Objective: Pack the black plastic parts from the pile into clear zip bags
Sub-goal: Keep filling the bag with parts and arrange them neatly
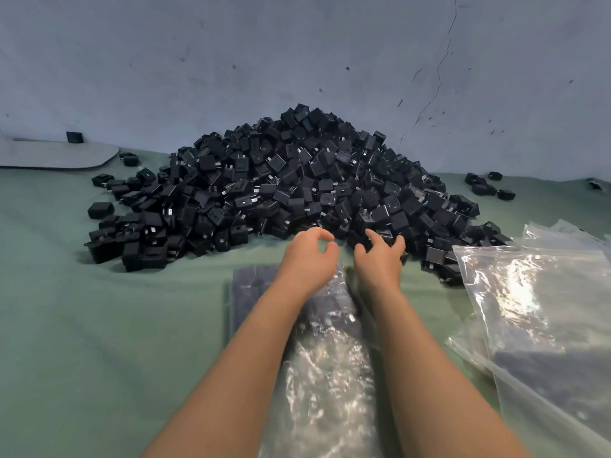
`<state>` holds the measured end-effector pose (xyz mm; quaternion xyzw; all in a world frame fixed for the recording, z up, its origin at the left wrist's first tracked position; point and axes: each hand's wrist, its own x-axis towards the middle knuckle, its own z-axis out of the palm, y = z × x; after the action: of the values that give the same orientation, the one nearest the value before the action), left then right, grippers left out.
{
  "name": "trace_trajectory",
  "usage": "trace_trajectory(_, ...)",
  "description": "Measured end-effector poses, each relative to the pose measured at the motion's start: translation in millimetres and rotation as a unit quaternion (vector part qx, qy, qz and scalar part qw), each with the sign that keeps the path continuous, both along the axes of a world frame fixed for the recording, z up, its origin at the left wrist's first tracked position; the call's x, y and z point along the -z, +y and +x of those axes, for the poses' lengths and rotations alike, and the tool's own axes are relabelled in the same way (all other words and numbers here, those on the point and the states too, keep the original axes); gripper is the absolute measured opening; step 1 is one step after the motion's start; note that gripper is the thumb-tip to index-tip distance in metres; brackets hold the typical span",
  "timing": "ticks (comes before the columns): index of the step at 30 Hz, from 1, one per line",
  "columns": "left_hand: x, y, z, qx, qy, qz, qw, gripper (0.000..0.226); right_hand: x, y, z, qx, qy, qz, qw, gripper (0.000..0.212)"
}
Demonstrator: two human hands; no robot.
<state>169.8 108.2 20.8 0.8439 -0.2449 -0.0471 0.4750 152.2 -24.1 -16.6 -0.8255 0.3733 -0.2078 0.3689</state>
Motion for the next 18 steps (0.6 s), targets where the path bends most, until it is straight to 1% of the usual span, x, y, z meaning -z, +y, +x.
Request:
trace_trajectory(2,4,-6,4,-0.002,0.014,-0.018,1.0,0.026,4,-7,8,0.01,0.018,-0.008,1.0,0.045)
trace_trajectory(4,6,-10,5,-0.009,0.029,-0.033,0.999,0.026,6,-6,11,0.017,0.015,-0.02,1.0,0.044)
trace_trajectory(9,8,-4,0,-0.025,0.068,-0.079,0.994,0.031,-11,5,-1,-0.001,-0.077,-0.024,0.997,0.033)
trace_trajectory(11,5,3,-4,-0.032,0.077,-0.101,0.991,0.035,-27,12,-14,-0.065,-0.106,-0.005,0.992,0.031)
trace_trajectory(12,2,9,-7,-0.032,0.081,-0.113,0.99,0.036,-36,16,-24,-0.116,-0.102,0.007,0.988,0.03)
trace_trajectory(15,-6,28,-20,-0.003,0.115,-0.169,0.979,0.029,-61,36,-58,-0.269,-0.02,0.004,0.963,0.029)
trace_trajectory(16,-7,36,-25,0.009,0.124,-0.176,0.977,0.025,-65,43,-69,-0.296,0.007,-0.003,0.955,0.03)
trace_trajectory(18,-8,53,-37,0.027,0.139,-0.172,0.975,0.017,-70,60,-89,-0.306,0.018,0.019,0.952,0.034)
